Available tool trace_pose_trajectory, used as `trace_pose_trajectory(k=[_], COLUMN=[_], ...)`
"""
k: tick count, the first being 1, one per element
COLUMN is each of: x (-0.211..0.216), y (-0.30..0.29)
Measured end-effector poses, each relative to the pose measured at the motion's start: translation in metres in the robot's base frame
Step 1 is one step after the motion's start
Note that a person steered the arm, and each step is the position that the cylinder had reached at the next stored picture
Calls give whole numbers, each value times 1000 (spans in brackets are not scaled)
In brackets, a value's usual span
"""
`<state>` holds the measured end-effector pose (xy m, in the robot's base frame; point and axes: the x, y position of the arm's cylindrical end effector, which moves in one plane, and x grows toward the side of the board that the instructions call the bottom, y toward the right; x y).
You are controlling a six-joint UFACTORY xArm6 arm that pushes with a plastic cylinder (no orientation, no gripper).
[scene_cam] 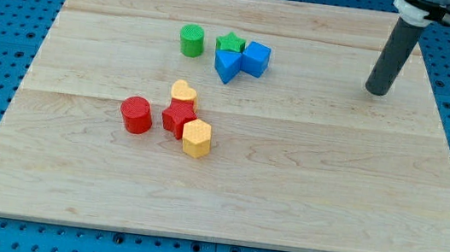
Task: Push blue cube towards left
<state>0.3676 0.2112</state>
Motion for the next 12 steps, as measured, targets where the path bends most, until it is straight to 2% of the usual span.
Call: trace_pose_trajectory(k=[3, 4, 5, 6, 8, 11, 12], x=[-2, -33, -83, -81, -74, -15, 1], y=[17, 21, -30, -62, -81, -203, -224])
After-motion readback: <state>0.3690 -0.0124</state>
